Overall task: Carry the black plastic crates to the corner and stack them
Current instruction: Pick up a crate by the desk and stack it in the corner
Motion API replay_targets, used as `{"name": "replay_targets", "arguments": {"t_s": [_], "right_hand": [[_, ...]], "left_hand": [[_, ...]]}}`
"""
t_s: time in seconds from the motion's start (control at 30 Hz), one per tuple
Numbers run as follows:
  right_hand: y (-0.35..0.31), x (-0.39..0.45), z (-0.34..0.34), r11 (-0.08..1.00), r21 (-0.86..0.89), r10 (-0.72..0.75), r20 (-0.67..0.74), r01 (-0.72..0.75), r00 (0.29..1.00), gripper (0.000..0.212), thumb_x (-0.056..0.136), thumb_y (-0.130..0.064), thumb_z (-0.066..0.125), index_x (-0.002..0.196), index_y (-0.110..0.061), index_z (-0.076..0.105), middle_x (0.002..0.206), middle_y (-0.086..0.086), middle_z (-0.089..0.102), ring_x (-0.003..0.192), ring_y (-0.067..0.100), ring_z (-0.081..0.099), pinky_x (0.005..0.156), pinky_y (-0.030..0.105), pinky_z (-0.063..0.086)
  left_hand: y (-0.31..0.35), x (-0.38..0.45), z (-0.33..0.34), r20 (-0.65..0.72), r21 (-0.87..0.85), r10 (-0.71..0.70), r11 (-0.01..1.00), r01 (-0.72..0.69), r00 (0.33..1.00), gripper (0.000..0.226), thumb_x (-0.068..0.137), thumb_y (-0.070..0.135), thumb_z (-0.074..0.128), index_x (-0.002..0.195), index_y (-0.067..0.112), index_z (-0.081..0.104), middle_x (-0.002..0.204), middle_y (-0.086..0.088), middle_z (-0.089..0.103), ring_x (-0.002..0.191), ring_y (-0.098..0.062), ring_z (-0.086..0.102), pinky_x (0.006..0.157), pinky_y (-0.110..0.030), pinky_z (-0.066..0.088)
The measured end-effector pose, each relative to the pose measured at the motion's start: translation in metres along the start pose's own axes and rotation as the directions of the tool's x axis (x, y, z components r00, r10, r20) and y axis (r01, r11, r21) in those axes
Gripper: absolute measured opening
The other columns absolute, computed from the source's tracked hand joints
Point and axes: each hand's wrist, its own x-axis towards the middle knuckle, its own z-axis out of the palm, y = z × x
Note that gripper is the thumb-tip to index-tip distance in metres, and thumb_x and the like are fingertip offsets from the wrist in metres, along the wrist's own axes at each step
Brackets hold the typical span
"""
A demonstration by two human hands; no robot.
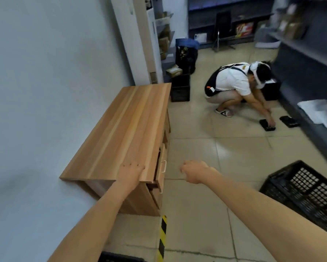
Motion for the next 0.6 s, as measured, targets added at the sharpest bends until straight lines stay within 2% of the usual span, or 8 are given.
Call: {"name": "replay_targets", "arguments": {"t_s": [0.1, 0.2, 0.3, 0.47, 0.6], "right_hand": [[0.110, -0.058, 0.014, 0.987, 0.020, 0.157, 0.069, -0.158, 0.985, 0.042, 0.096, -0.015, 0.045, 0.138, -0.017, 0.047, 0.141, 0.009, 0.044, 0.129, 0.030, 0.045, 0.099, 0.044, 0.043], [0.214, -0.122, 0.029, 0.945, 0.041, 0.317, 0.120, -0.324, 0.941, 0.040, 0.098, -0.014, 0.042, 0.138, -0.014, 0.045, 0.139, 0.010, 0.044, 0.124, 0.032, 0.048, 0.096, 0.043, 0.044], [0.294, -0.183, 0.039, 0.885, 0.081, 0.447, 0.124, -0.458, 0.886, 0.040, 0.096, -0.016, 0.043, 0.136, -0.013, 0.047, 0.137, 0.012, 0.047, 0.123, 0.033, 0.051, 0.096, 0.044, 0.045], [0.370, -0.263, 0.067, 0.786, 0.174, 0.584, 0.109, -0.594, 0.804, 0.043, 0.096, -0.023, 0.046, 0.139, -0.014, 0.048, 0.141, 0.011, 0.047, 0.128, 0.033, 0.049, 0.102, 0.046, 0.043], [0.409, -0.319, 0.109, 0.684, 0.261, 0.653, 0.199, -0.681, 0.731, 0.039, 0.094, -0.023, 0.049, 0.131, -0.015, 0.054, 0.134, 0.008, 0.055, 0.121, 0.030, 0.054, 0.099, 0.043, 0.046]], "left_hand": [[0.098, 0.043, -0.041, -0.005, -0.004, 0.127, 0.992, -0.127, 0.992, 0.046, 0.090, 0.022, 0.059, 0.135, 0.027, 0.048, 0.134, -0.002, 0.051, 0.117, -0.026, 0.056, 0.091, -0.041, 0.050], [0.193, 0.078, -0.082, -0.018, -0.010, 0.231, 0.973, -0.231, 0.973, 0.052, 0.092, 0.026, 0.059, 0.140, 0.030, 0.042, 0.138, 0.000, 0.045, 0.125, -0.026, 0.047, 0.096, -0.044, 0.043], [0.272, 0.106, -0.118, -0.063, 0.025, 0.345, 0.939, -0.344, 0.936, 0.054, 0.092, 0.029, 0.062, 0.141, 0.029, 0.041, 0.142, 0.001, 0.044, 0.129, -0.025, 0.045, 0.099, -0.041, 0.041], [0.385, 0.130, -0.155, -0.053, 0.087, 0.504, 0.862, -0.499, 0.862, 0.055, 0.093, 0.029, 0.059, 0.144, 0.029, 0.038, 0.144, 0.000, 0.042, 0.131, -0.025, 0.043, 0.101, -0.040, 0.038], [0.471, 0.150, -0.182, -0.055, 0.179, 0.612, 0.784, -0.595, 0.789, 0.058, 0.091, 0.031, 0.062, 0.144, 0.032, 0.038, 0.143, 0.000, 0.042, 0.131, -0.024, 0.043, 0.101, -0.038, 0.039]]}}
